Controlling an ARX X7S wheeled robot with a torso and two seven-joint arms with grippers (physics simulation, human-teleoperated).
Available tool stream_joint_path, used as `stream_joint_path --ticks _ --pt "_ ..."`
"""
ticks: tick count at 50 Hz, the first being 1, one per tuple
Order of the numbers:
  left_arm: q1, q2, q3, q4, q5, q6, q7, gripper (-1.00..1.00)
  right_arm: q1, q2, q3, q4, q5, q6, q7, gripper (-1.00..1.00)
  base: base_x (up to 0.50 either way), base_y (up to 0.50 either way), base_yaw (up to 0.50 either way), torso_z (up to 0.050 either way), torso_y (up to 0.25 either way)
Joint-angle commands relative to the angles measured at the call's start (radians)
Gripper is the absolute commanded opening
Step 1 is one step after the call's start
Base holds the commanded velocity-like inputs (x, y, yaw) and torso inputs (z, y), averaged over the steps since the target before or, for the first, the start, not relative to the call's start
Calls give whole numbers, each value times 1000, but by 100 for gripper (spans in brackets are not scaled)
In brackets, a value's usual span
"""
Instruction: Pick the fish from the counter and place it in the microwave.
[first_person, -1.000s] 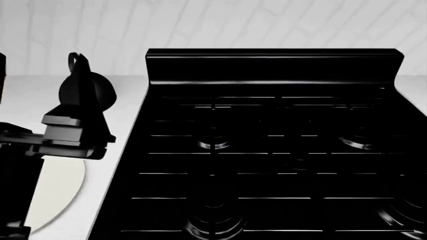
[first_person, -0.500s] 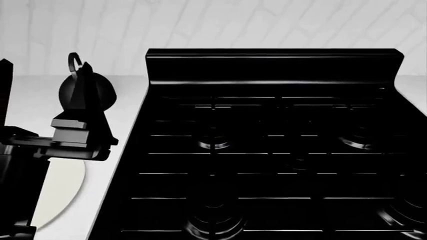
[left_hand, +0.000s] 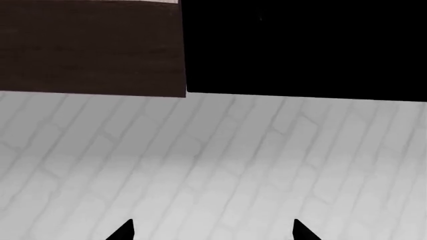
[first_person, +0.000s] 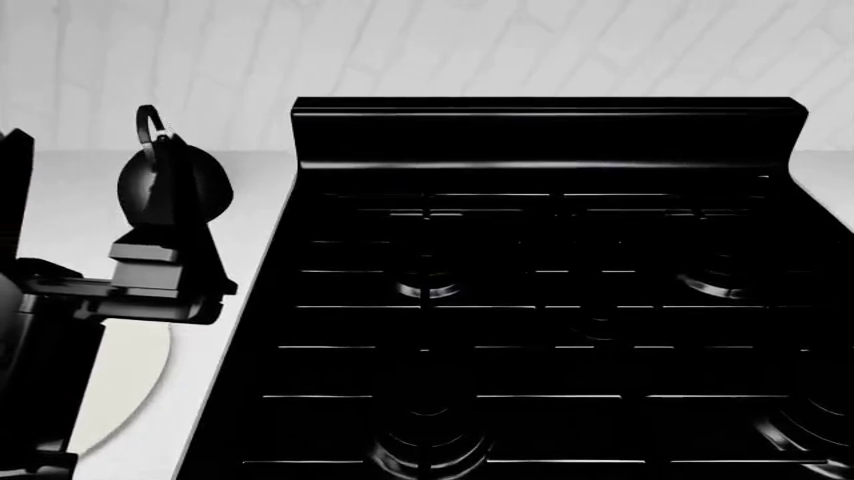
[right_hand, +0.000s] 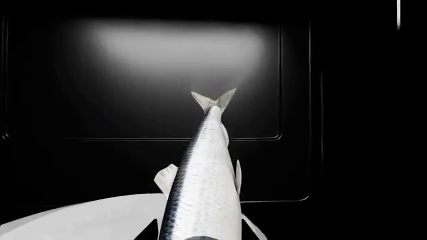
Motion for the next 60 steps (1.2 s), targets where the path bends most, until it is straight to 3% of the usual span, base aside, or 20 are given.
stream_joint_path --ticks 1,28,60 --pt "3 8 8 -8 8 -2 5 100 9 3 -3 58 17 -61 0 -100 0 0 0 0 0" --pt "15 7 12 -13 16 1 1 100 9 -18 -1 200 63 -201 -44 -100 0 0 0 0 0" --pt "45 5 10 -23 31 24 5 100 -21 -32 -2 203 95 -228 -90 -100 1 1 2 0 -2"
